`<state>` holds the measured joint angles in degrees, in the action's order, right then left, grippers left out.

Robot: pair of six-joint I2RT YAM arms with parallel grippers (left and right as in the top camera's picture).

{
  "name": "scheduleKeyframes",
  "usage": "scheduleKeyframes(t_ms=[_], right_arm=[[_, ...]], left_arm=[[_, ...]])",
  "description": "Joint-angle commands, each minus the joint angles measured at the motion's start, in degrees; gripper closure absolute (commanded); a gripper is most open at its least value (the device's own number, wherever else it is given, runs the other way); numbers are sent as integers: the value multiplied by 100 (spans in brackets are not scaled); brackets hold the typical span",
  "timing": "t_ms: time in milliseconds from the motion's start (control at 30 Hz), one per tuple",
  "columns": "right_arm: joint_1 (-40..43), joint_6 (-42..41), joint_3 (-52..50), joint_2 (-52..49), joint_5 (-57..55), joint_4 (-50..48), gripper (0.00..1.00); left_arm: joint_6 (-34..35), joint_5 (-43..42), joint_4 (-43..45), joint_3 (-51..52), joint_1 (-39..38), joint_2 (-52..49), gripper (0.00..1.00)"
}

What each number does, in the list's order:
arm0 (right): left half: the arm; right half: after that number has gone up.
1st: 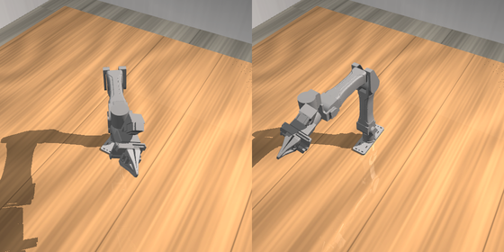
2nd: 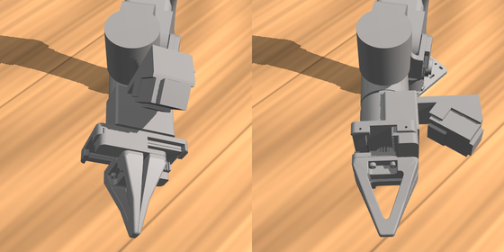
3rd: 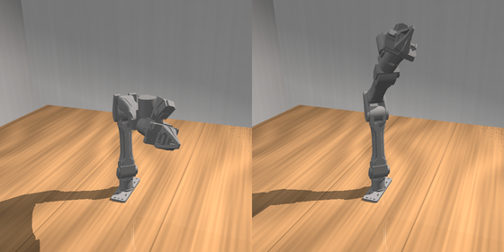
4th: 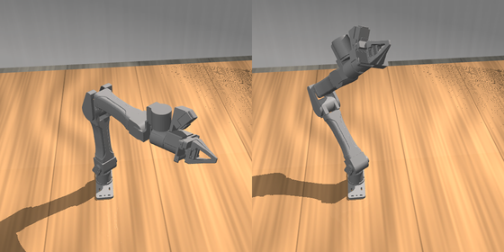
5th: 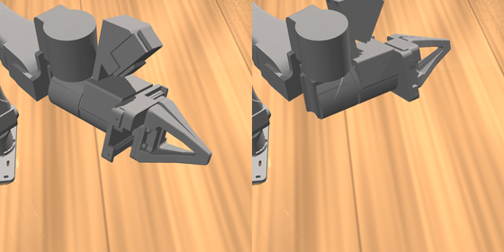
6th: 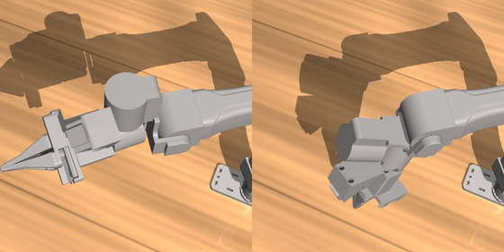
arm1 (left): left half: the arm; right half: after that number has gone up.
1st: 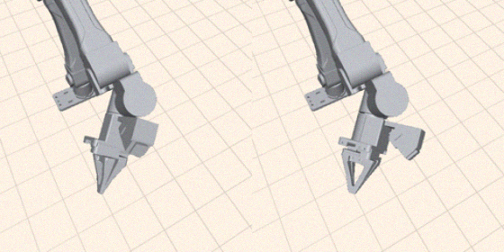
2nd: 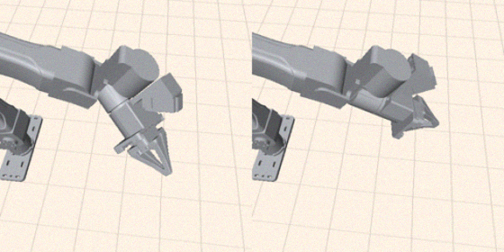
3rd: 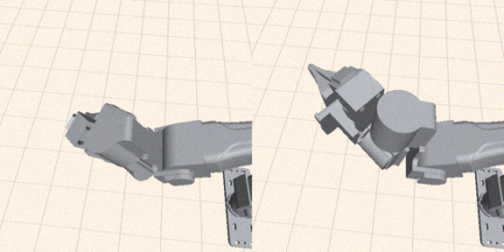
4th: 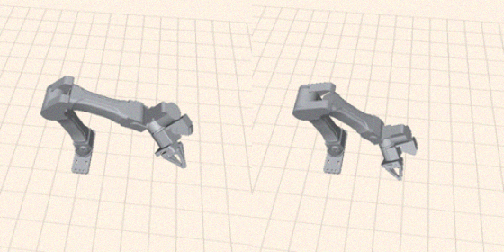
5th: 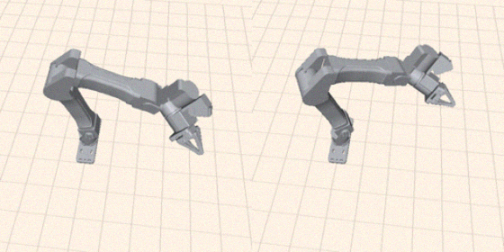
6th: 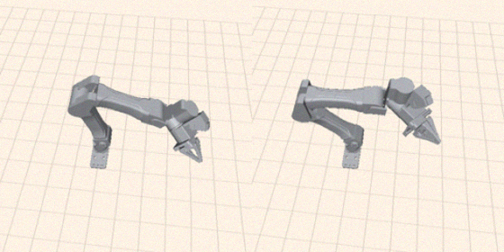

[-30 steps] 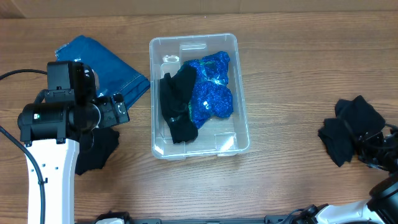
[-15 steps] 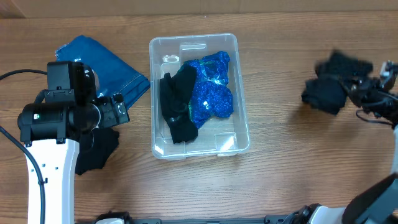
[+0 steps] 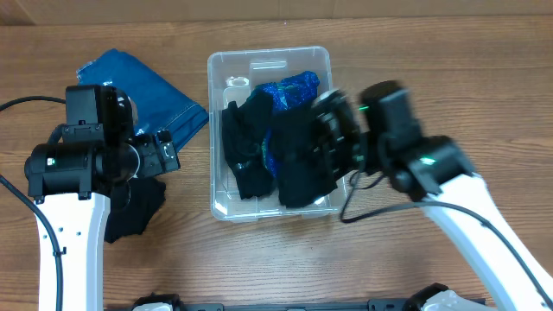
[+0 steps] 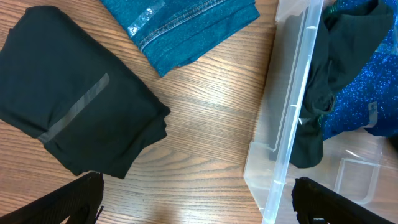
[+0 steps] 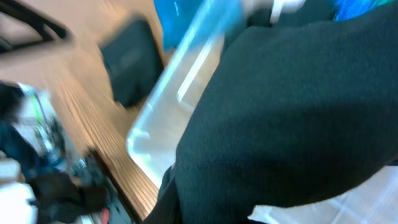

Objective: Pack container
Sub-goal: 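Place the black garment into the bin's lower right and press it flat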

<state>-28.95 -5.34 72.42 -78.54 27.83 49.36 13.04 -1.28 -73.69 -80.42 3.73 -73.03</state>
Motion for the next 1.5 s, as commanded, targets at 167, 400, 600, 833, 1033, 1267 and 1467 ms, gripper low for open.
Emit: scheduleKeyframes(t_ms=[167, 400, 600, 833, 1033, 1267, 1467], right_arm=[[-345, 885, 98, -1021, -693, 22, 96], [-345, 1342, 98, -1021, -732, -127, 96], [-411, 4839, 122, -1021, -872, 144, 96], [-857, 6990, 120, -1021, -868, 719, 96], [-992, 7438, 118, -1021, -831, 1373, 96], [-992, 6308, 114, -1021, -1652, 225, 0], [-992, 3637, 114, -1021, -3314, -1270, 0]], left_arm=[[-127, 22, 22, -129, -48, -4, 0], [-127, 22, 22, -129, -48, -4, 0], [-125, 22, 24, -129, -48, -4, 0], [-127, 22, 24, -129, -48, -4, 0], [-94, 17, 63, -129, -48, -4, 0], [-81, 17, 57, -129, -48, -4, 0], [-83, 20, 4, -129, -48, -4, 0]])
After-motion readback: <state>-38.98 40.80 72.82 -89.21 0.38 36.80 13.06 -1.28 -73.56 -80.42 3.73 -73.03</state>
